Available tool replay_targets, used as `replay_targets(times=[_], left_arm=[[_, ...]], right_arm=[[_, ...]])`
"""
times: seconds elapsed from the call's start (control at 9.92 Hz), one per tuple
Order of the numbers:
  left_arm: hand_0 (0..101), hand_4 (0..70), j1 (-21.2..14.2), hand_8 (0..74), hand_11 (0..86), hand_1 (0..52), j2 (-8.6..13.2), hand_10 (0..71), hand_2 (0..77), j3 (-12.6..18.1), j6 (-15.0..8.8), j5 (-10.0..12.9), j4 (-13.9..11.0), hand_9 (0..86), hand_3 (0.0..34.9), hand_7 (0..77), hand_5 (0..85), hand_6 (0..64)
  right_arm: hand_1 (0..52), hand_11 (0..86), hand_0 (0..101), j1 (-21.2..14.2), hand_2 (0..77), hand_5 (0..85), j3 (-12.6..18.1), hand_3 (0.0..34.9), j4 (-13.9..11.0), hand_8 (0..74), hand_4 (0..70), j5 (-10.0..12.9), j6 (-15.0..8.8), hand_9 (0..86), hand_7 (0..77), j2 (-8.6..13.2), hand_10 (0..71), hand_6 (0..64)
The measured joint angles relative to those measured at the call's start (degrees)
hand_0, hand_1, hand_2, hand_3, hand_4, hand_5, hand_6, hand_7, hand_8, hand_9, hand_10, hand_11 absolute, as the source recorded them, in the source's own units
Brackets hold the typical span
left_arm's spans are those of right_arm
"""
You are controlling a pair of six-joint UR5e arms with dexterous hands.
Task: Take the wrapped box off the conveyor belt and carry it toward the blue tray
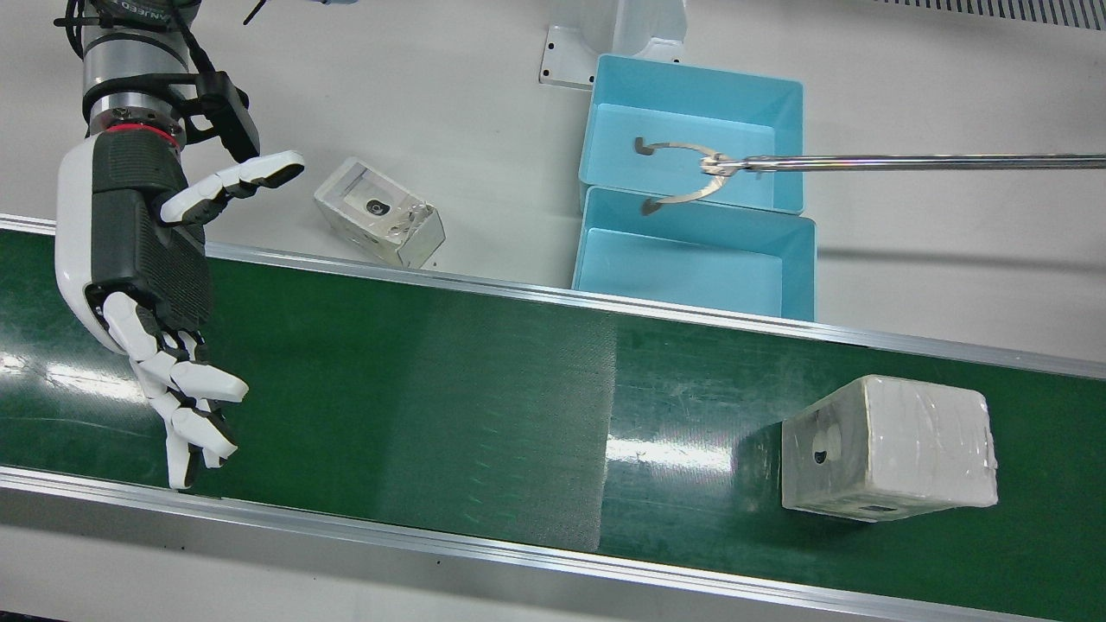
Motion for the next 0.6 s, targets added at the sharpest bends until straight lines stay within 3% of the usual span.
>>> replay_targets(times=[0.3, 0.6], left_arm=[[0, 0.0, 0.0, 0.5, 0.0, 0.0, 0.0, 0.0, 1.1, 0.0, 0.0, 0.0, 0.0, 0.0, 0.0, 0.5, 0.5, 0.0], [0, 0.0, 0.0, 0.5, 0.0, 0.0, 0.0, 0.0, 0.5, 0.0, 0.0, 0.0, 0.0, 0.5, 0.0, 0.5, 0.5, 0.0]], right_arm=[[6.0, 2.7, 39, 0.2, 12.0, 22.4, 1.2, 30.3, -0.4, 0.0, 17.5, -0.1, 0.0, 1.6, 16.9, -0.1, 2.2, 0.0], [7.6, 2.2, 39, -0.3, 12.0, 20.7, 0.5, 30.1, -0.5, 0.0, 13.1, -0.1, 0.0, 1.6, 15.3, -0.2, 1.1, 0.0]])
